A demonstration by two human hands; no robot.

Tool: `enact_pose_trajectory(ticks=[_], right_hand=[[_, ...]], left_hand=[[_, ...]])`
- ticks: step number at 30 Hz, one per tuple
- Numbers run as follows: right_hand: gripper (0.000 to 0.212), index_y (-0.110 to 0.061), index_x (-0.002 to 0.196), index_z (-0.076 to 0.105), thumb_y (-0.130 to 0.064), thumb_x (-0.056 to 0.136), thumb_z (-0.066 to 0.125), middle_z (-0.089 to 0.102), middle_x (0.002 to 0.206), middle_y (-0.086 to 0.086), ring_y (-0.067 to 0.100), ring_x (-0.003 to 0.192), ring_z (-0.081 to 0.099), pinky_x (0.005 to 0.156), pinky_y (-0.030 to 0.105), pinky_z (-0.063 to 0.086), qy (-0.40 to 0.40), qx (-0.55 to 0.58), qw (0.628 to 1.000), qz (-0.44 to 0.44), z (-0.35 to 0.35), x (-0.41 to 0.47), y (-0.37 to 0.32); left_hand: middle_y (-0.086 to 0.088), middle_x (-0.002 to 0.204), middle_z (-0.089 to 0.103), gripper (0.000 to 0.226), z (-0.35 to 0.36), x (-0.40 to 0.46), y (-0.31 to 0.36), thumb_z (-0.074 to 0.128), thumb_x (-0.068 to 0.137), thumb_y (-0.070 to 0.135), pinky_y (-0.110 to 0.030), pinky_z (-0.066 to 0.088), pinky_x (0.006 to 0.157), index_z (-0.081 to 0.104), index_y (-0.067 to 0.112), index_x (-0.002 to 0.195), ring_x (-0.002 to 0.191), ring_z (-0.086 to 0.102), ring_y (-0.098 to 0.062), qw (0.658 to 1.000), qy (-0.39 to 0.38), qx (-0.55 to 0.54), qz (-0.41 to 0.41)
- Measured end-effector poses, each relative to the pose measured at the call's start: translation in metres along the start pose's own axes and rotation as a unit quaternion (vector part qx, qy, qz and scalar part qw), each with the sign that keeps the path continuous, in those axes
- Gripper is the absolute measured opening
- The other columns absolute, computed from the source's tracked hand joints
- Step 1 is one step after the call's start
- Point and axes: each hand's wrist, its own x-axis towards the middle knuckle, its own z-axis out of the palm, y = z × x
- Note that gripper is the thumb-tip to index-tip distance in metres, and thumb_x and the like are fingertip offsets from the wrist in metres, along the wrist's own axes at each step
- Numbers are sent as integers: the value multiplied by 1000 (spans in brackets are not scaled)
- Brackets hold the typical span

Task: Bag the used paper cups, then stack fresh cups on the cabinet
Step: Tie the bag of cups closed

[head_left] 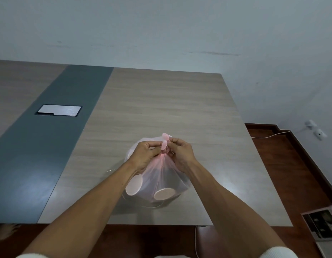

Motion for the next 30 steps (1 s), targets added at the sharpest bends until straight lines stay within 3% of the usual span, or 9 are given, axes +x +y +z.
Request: enact_pose_trajectory(ticks=[5,7,9,12,16,18,24,27,30], right_hand=[[40,-9,122,49,13,91,62,69,73,17,22,54,61,55,31,56,-29,-41,998,-26,2,-7,-4],[38,-7,120,47,10,91,65,72,80,18,22,58,64,58,31,56,-73,-72,994,-41,0,-9,-4],[32,-7,117,47,8,94,63,74,78,13,18,59,65,57,27,53,-115,-113,985,-53,0,-14,-7],[23,-2,109,56,14,92,54,70,67,10,12,54,62,53,21,46,-146,-139,978,-50,0,-18,-15],[9,7,105,62,0,98,62,66,75,19,10,55,60,53,18,45,-177,-201,959,-96,-3,-18,-19],[16,12,103,57,-3,103,57,62,76,21,9,57,63,53,17,46,-169,-220,953,-122,-4,-20,-20],[13,-6,96,63,-17,101,60,62,69,12,10,53,56,51,22,46,-70,-344,916,-194,2,-6,-13],[14,-8,88,67,-20,97,66,64,67,8,12,52,57,54,25,47,-33,-364,915,-171,3,2,-8],[20,3,81,67,-12,94,68,65,64,2,3,51,58,54,24,49,-12,-339,932,-128,4,7,-7]], left_hand=[[-20,92,66,55,-5,4,3,79,79,-10,-35,63,74,47,5,122,74,75,-27,992,39,-100,-69],[-25,101,70,58,-7,4,5,83,75,-7,-39,63,82,53,0,125,83,75,-32,987,29,-133,-90],[-25,103,73,48,-10,3,7,83,72,-4,-40,61,90,66,-2,118,86,75,-30,987,17,-135,-90],[-24,93,72,17,-14,3,5,77,78,-9,-37,63,80,69,-1,92,73,76,-26,987,49,-127,-83],[-20,86,71,23,-18,5,5,82,74,-5,-39,63,79,63,8,75,72,76,-29,989,76,-93,-86],[-19,85,72,27,-18,5,9,88,66,2,-42,61,85,64,13,69,77,76,-31,991,61,-76,-87],[-12,77,71,30,-14,3,17,88,72,-2,-27,58,69,60,8,69,73,72,-24,995,16,99,-4],[2,85,68,24,-17,7,18,90,73,9,-26,52,74,67,15,68,75,66,-12,936,4,332,117],[9,81,67,11,-13,3,11,77,83,20,-36,37,90,69,22,76,79,63,-10,815,16,523,249]])
